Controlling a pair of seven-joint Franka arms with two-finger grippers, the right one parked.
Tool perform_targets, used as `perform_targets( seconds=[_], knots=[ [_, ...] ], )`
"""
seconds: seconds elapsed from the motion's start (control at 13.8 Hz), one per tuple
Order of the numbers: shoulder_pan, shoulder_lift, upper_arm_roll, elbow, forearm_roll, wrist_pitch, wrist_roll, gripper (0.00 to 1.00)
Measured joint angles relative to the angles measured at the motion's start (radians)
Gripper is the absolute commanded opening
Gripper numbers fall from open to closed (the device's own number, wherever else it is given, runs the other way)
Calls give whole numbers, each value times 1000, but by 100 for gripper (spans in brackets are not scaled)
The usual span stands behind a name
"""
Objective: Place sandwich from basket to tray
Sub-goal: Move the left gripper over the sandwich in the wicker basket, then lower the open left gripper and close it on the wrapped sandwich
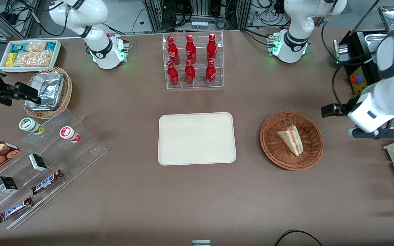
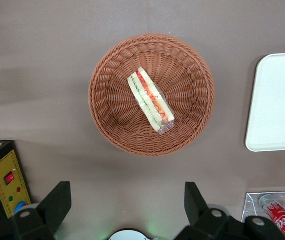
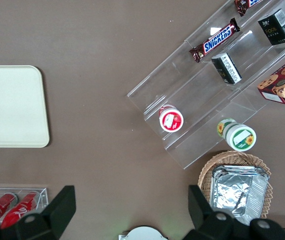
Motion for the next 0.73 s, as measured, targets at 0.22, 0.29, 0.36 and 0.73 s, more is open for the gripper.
perform_targets(
  seconds=[0.22,0.29,0.36,0.73],
  knots=[
    [-5,39,-2,-73,0,104,-3,100],
    [-9,42,-3,-113,0,154,-11,100],
    [-17,43,-4,-155,0,201,-35,100],
    [-73,31,-6,-342,0,425,-201,100]
  ],
)
